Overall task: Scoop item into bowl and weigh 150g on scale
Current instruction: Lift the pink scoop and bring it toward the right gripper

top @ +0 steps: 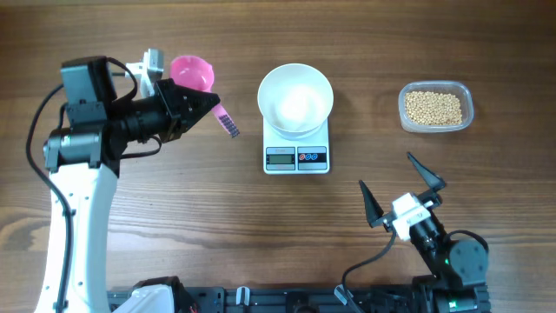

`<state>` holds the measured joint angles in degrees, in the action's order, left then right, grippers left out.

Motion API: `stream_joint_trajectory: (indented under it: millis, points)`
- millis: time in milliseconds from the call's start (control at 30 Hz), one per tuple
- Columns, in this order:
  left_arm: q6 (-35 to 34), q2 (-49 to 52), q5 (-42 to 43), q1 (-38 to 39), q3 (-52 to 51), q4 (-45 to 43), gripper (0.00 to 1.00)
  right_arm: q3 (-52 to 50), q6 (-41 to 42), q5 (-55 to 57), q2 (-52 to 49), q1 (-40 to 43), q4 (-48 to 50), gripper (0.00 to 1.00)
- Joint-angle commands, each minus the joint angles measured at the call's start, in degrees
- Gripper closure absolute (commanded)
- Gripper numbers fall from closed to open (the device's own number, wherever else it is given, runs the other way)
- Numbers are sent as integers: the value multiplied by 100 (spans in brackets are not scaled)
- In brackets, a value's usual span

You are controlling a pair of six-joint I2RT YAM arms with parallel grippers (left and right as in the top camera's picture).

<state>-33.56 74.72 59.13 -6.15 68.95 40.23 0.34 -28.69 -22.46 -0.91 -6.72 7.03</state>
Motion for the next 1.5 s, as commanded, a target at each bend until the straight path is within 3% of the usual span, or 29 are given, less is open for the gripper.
stream_joint_trajectory:
  millis: [0, 100, 233, 433, 533, 633, 733, 867, 933, 1067, 1233, 1400, 1467]
  points:
    - [-264, -179, 452, -7, 9, -275, 96, -4, -798, -721, 33, -22, 763, 0]
    - [-640, -186, 452, 31, 9, -494, 96, -2, -1255, -717, 33, -20, 1620, 0]
    - [-638, -186, 450, 291, 9, -824, 96, 20, -1128, -337, 33, -17, 2691, 0]
    - [-640, -186, -70, 894, 9, -1261, 96, 669, -345, 210, -94, -17, 2865, 0]
    - [-640, -186, -496, 1172, 9, -1261, 96, 1314, -341, 221, -452, -17, 2293, 0]
    - [-809, -186, -1016, 1360, 9, -1257, 96, 2361, 35, 184, -1099, -17, 968, 0]
    - [-1174, -186, -1436, 1460, 9, -1263, 96, 3711, 208, -352, -2037, -17, -503, 0]
    - [-1405, -186, -1482, 1469, 9, -1268, 96, 5010, 170, -1134, -3008, -17, -1528, 0]
    - [-1641, -188, -1521, 1469, 9, -1294, 96, 5375, 179, -1364, -3289, -17, -1762, 0]
    - [-1836, -186, -1506, 1475, 9, -1659, 96, 5438, 278, -2212, -3637, -17, -1261, 0]
    - [-1832, -186, -1628, 1596, 9, -2999, 96, 5694, 2352, -1939, -4256, -15, -664, 0]
    - [-1851, -181, -2052, 1805, 9, -4127, 96, 7044, 2883, -2302, -5327, -11, -1880, 0]
    - [-2299, -181, -2527, 1884, 9, -4179, 96, 7838, 2872, -2308, -5851, -11, -2734, 0]
